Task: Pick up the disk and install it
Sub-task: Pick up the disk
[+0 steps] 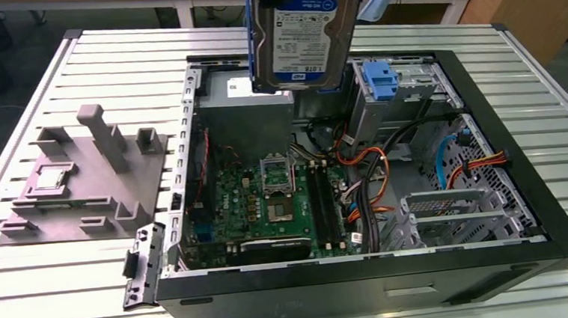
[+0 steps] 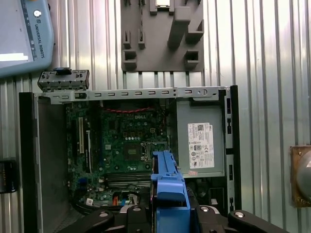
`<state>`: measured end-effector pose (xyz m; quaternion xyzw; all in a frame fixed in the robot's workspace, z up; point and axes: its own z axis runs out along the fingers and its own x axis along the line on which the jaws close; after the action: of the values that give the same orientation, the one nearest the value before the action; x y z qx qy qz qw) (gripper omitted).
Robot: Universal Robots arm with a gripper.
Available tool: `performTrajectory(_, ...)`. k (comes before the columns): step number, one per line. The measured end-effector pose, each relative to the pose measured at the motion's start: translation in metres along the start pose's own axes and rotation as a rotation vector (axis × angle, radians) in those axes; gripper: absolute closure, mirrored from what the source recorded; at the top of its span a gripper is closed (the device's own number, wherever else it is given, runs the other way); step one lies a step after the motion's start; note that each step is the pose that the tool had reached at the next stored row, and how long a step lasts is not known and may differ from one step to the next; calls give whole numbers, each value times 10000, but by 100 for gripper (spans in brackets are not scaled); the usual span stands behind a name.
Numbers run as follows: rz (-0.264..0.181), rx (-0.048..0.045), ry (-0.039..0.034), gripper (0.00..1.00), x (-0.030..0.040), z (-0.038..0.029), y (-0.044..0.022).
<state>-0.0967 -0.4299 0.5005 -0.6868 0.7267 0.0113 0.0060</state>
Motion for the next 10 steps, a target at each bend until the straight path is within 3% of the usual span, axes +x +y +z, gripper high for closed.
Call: performTrajectory(10, -1, -1, 0, 64, 20, -1, -5)
